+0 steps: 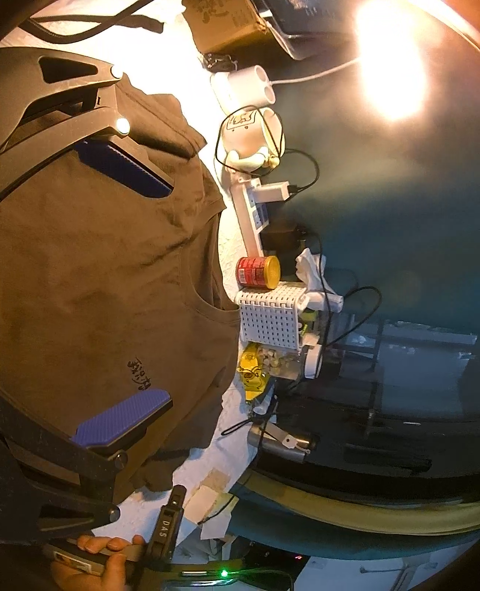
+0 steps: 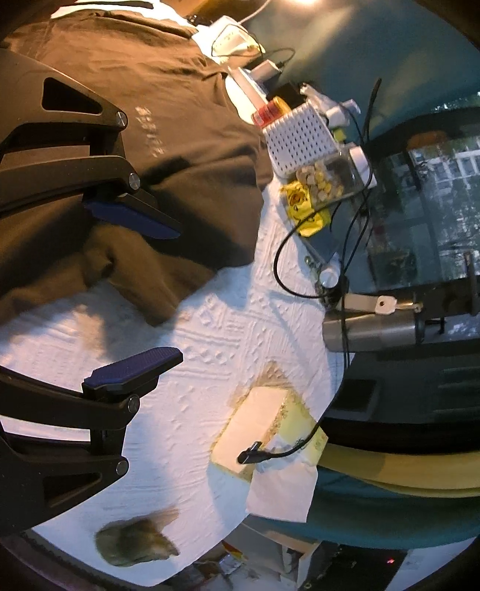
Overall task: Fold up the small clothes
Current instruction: 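Move the right gripper to the sleeve beside it and grasp it, then fold the held sleeve across the shirt body with the right gripper, release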
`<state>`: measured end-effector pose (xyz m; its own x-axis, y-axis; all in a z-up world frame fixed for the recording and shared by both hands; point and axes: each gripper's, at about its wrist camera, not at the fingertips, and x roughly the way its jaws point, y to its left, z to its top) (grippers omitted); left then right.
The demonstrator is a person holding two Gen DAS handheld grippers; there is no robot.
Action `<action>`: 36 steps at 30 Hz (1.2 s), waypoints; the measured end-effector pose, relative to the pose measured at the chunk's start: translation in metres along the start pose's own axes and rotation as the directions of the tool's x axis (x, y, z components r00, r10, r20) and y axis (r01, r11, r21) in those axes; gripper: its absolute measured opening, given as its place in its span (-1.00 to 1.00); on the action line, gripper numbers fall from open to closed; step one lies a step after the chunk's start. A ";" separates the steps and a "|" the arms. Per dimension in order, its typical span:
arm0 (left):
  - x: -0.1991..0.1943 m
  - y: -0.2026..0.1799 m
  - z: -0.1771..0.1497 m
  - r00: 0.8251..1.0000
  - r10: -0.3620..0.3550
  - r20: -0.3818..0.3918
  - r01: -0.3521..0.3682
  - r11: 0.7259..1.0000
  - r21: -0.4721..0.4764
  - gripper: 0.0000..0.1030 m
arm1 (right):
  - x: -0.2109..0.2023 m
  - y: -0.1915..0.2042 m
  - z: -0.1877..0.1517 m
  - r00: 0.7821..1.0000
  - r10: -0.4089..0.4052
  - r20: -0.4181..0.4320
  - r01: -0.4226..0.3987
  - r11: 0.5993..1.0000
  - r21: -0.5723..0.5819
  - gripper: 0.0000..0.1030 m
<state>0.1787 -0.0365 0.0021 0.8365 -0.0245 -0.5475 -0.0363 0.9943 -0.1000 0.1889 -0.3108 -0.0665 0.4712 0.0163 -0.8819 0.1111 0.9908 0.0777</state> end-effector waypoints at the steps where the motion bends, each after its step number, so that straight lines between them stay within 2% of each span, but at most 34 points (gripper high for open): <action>1: 0.004 0.000 0.000 1.000 0.005 -0.010 -0.005 1.000 0.000 0.99 | 0.006 -0.002 0.003 1.000 0.006 -0.011 -0.006 1.000 0.003 0.25; 11: 0.041 0.014 0.001 0.990 0.069 -0.124 -0.071 0.997 -0.011 0.99 | 0.061 0.010 0.022 0.991 0.069 -0.117 -0.071 0.997 -0.009 0.25; 13: 0.046 0.016 0.001 0.987 0.072 -0.143 -0.075 0.997 -0.016 0.99 | 0.069 0.018 0.022 0.988 0.071 -0.136 -0.074 0.997 -0.019 0.25; 18: 0.054 0.020 0.001 0.980 0.089 -0.179 -0.093 0.996 -0.012 0.99 | 0.074 0.037 0.022 0.992 0.036 -0.123 -0.050 0.993 -0.110 0.25; 19: 0.056 0.021 0.001 0.979 0.089 -0.186 -0.093 0.996 -0.012 0.99 | 0.074 0.041 0.021 0.993 0.025 -0.119 -0.042 0.989 -0.141 0.21; 20: 0.057 0.021 0.000 0.978 0.089 -0.191 -0.093 0.996 -0.011 0.99 | 0.074 0.046 0.020 0.994 0.014 -0.109 -0.033 0.983 -0.178 0.05; 22: 0.060 0.020 0.000 0.976 0.086 -0.201 -0.090 0.996 -0.010 0.99 | 0.073 0.052 0.018 0.996 0.017 -0.087 -0.036 0.976 -0.214 -0.41; 23: 0.061 0.019 0.000 0.975 0.085 -0.205 -0.088 0.996 -0.008 0.99 | 0.073 0.053 0.018 0.994 0.045 -0.095 -0.065 0.975 -0.213 -0.74; 26: 0.060 0.016 -0.001 0.973 0.084 -0.214 -0.085 0.996 0.004 0.99 | 0.071 0.053 0.020 0.993 0.064 -0.095 -0.083 0.975 -0.207 -0.82; 36: 0.045 0.027 -0.007 0.977 0.075 -0.200 -0.082 0.996 -0.027 0.99 | 0.028 0.057 0.039 0.992 0.127 0.001 -0.125 0.978 -0.167 -0.85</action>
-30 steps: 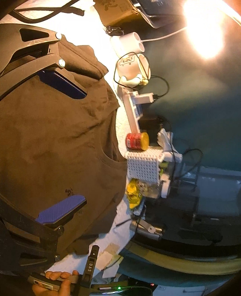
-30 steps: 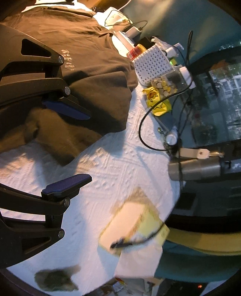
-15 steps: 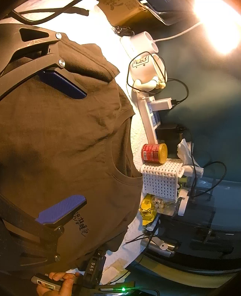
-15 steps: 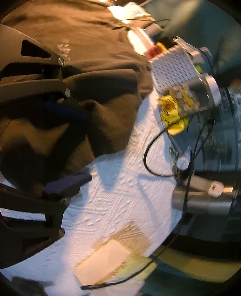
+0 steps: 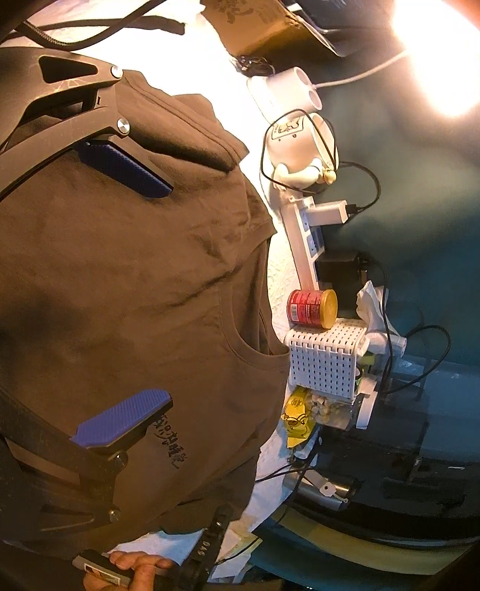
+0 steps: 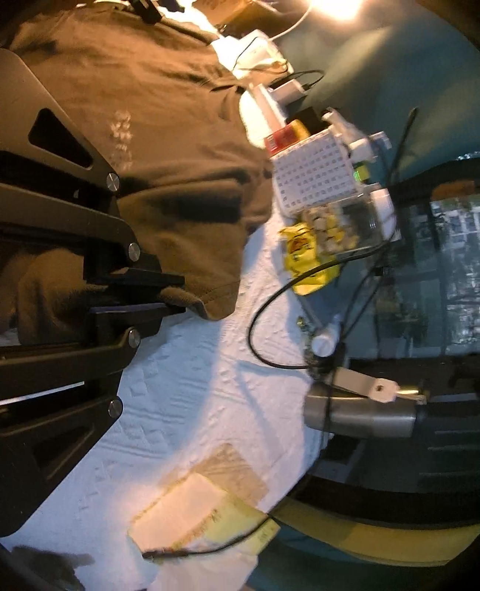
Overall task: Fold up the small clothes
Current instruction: 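Fold the held sleeve across the shirt body with the right gripper, release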
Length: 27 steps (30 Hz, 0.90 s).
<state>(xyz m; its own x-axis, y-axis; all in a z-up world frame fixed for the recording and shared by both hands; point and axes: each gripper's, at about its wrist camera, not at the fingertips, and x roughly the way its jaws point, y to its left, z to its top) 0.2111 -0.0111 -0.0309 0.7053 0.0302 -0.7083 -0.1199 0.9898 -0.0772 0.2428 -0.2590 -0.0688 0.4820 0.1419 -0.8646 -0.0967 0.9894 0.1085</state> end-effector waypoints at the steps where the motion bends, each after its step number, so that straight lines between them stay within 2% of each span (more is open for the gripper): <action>1: -0.002 0.002 -0.001 1.000 -0.004 0.003 0.004 1.000 -0.004 0.99 | -0.004 0.002 0.001 1.000 0.004 0.008 -0.004 1.000 0.000 -0.85; 8: -0.016 0.019 -0.010 0.999 -0.028 0.029 0.029 0.999 -0.034 0.99 | -0.044 0.037 0.011 0.994 0.040 0.097 -0.034 0.998 -0.060 -0.85; 13: -0.026 0.035 -0.019 0.998 -0.037 0.048 0.040 0.998 -0.054 0.99 | -0.048 0.069 0.003 0.993 0.071 0.095 -0.061 0.992 -0.109 -0.85; 18: -0.033 0.052 -0.031 0.998 -0.037 0.049 0.041 0.996 -0.081 0.99 | -0.033 0.099 -0.017 0.994 0.101 0.051 -0.092 0.983 -0.161 -0.85; 27: -0.041 0.065 -0.045 0.998 -0.040 0.046 0.044 0.995 -0.094 0.99 | -0.005 0.135 -0.058 0.981 0.158 -0.117 -0.179 0.963 -0.200 -0.83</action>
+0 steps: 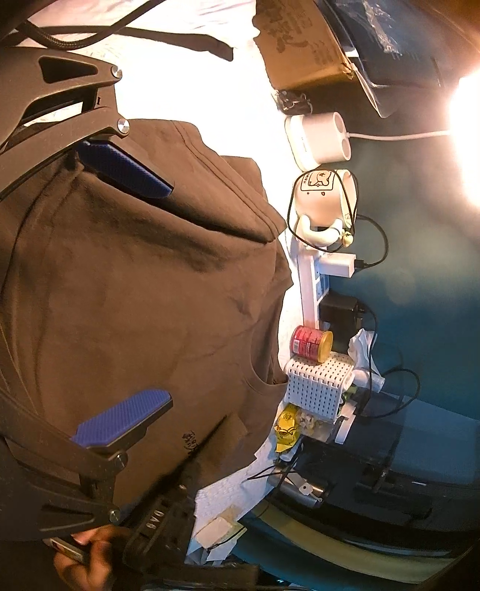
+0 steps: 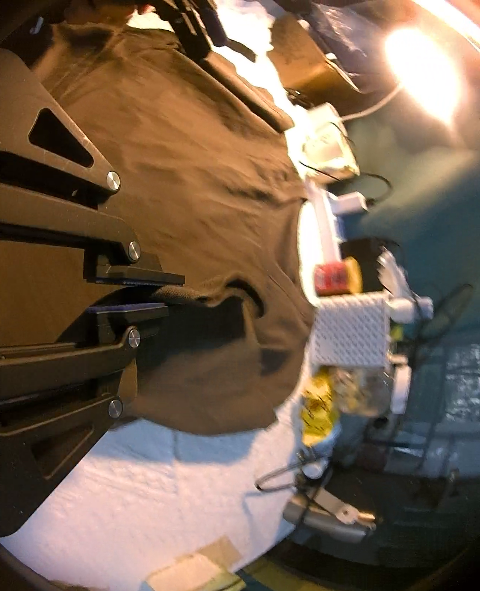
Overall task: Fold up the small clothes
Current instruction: 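Fold the held sleeve across the shirt body with the right gripper, release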
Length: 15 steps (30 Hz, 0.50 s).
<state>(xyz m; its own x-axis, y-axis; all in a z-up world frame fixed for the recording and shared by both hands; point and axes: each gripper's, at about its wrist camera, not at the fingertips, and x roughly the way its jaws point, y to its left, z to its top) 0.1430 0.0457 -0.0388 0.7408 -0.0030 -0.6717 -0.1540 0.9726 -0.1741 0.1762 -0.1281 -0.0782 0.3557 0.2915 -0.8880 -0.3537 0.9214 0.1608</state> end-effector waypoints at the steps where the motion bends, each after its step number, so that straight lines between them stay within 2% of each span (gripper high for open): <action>1: 0.000 0.000 0.000 1.000 -0.001 0.000 0.001 1.000 0.000 0.99 | 0.001 0.003 -0.003 0.999 0.028 -0.023 -0.028 1.000 0.002 -0.81; 4: 0.000 -0.002 -0.002 1.000 -0.005 -0.002 0.005 1.000 -0.001 0.99 | -0.003 0.006 -0.009 0.995 0.090 -0.047 -0.090 0.996 0.009 -0.43; 6: 0.000 -0.003 -0.003 1.000 -0.008 -0.004 0.008 1.000 -0.001 0.99 | -0.011 0.007 -0.012 0.994 0.099 -0.037 -0.099 0.995 0.000 -0.15; 10: -0.001 -0.009 -0.004 1.000 -0.013 -0.008 0.013 1.000 0.010 0.99 | -0.042 -0.007 -0.015 0.999 0.050 0.021 -0.049 0.999 -0.013 -0.10; 15: -0.002 -0.015 -0.006 1.000 -0.018 -0.012 0.019 0.999 0.027 0.99 | -0.051 -0.031 -0.024 0.999 0.033 0.000 -0.033 0.998 0.047 -0.10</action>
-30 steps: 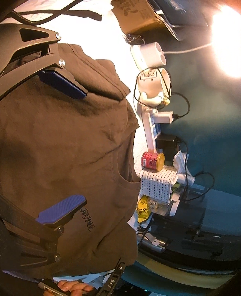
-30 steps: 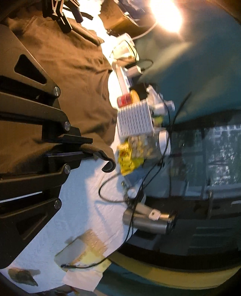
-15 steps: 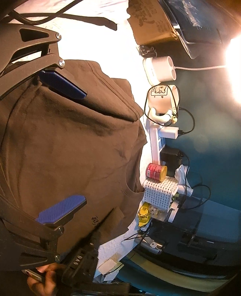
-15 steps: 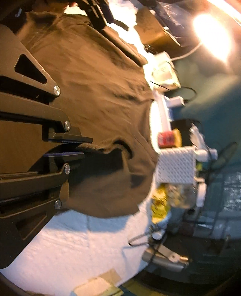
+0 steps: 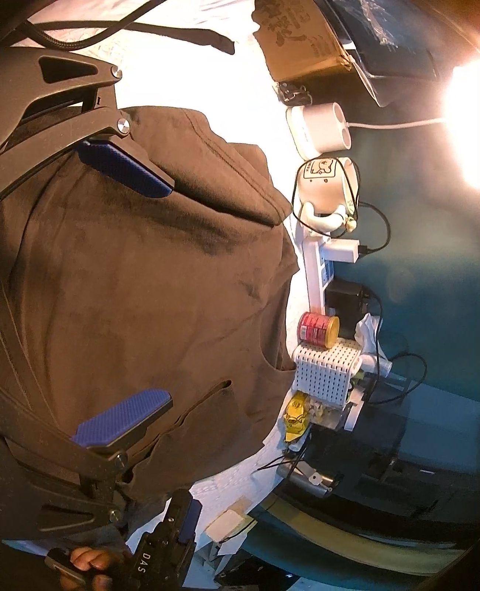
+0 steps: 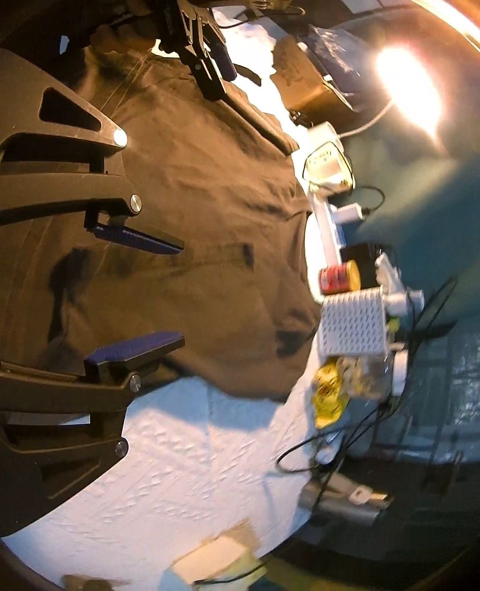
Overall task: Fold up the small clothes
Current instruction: 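Fold the held sleeve across the shirt body with the right gripper, release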
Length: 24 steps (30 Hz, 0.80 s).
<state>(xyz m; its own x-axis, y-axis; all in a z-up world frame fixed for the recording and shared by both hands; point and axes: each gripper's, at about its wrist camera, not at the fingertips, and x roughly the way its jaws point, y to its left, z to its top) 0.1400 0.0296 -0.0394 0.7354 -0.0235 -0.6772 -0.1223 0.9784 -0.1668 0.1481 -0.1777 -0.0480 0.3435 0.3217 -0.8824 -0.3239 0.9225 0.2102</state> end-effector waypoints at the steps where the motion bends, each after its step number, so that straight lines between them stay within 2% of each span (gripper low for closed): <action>1: 0.000 -0.001 0.000 1.000 0.000 0.000 0.000 1.000 0.004 0.99 | 0.001 -0.002 -0.003 1.000 0.005 -0.006 -0.005 1.000 0.012 -0.10; 4: 0.000 -0.002 -0.001 1.000 0.007 -0.006 -0.007 1.000 0.009 0.99 | 0.008 -0.001 -0.013 0.999 0.026 -0.040 -0.024 0.999 0.029 -0.10; 9: -0.001 0.009 -0.003 0.999 0.032 -0.022 -0.031 0.999 0.007 0.99 | 0.035 0.015 -0.028 0.989 0.031 -0.146 -0.030 1.000 0.009 -0.10; 10: -0.002 0.013 -0.002 0.999 0.042 -0.021 -0.042 0.999 0.011 0.99 | 0.035 0.019 -0.028 0.991 0.016 -0.134 -0.017 1.000 -0.008 -0.10; 13: -0.004 0.030 0.002 0.998 0.065 -0.020 -0.064 0.998 0.016 0.99 | 0.034 0.023 -0.025 0.990 0.039 -0.135 -0.039 0.999 0.005 -0.10; 19: 0.003 0.077 0.021 0.998 0.054 -0.042 -0.054 0.999 0.006 0.97 | 0.030 0.030 -0.013 0.995 0.009 -0.103 -0.009 1.000 0.001 -0.10; 24: 0.021 0.106 0.035 0.997 0.028 -0.075 -0.027 0.999 0.016 0.78 | 0.033 0.036 -0.004 0.995 -0.009 -0.095 0.009 1.000 0.003 -0.10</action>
<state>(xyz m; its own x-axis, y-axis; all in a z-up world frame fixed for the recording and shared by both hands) 0.1655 0.1400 -0.0458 0.6799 -0.0110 -0.7333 -0.1313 0.9819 -0.1365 0.1441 -0.1346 -0.0708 0.2613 0.2920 -0.9200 -0.3182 0.9259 0.2035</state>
